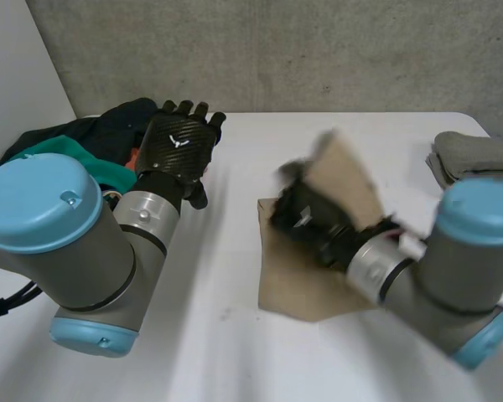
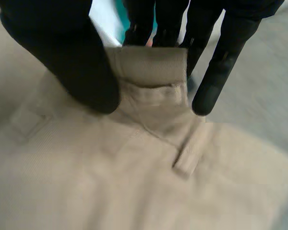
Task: Fold the laundry.
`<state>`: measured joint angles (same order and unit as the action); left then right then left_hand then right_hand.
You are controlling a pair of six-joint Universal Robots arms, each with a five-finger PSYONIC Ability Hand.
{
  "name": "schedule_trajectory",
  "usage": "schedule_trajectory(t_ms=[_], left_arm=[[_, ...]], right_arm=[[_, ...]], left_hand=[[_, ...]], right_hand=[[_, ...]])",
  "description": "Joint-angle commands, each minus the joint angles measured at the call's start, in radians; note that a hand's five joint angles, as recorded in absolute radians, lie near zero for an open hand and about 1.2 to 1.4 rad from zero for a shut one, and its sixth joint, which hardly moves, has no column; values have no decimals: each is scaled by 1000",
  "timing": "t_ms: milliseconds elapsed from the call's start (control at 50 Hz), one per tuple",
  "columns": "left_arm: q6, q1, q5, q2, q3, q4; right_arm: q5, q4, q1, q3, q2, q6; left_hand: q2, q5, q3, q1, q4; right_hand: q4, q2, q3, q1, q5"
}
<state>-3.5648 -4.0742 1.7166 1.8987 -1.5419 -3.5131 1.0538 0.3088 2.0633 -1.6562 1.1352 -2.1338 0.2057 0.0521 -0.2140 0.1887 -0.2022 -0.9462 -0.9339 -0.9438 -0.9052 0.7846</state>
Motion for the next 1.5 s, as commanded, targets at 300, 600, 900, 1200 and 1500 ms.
schedule_trajectory(t_ms=[300, 600, 900, 1200, 1500], left_arm=[[92, 159, -2, 227, 341, 48], [118, 267, 176, 517, 551, 316], [118, 261, 184, 508, 511, 456], [150, 130, -277, 252, 543, 453], [251, 60, -611, 224, 591, 548]], right_arm=[[20, -147, -279, 68, 206, -943], [63, -481, -298, 262, -141, -634], [140, -393, -307, 222, -125, -549], [149, 80, -203, -348, 264, -541], [166, 306, -138, -485, 100, -454]], left_hand=[[-22, -43, 30, -5, 18], [22, 2, -14, 39, -26], [-10, -31, 18, 7, 6], [14, -7, -5, 31, -17], [61, 40, -52, 78, -64]], right_hand=[[772, 759, 769, 731, -785], [772, 759, 769, 731, -785], [772, 759, 769, 731, -785], [772, 759, 769, 731, -785], [772, 759, 769, 731, -785]])
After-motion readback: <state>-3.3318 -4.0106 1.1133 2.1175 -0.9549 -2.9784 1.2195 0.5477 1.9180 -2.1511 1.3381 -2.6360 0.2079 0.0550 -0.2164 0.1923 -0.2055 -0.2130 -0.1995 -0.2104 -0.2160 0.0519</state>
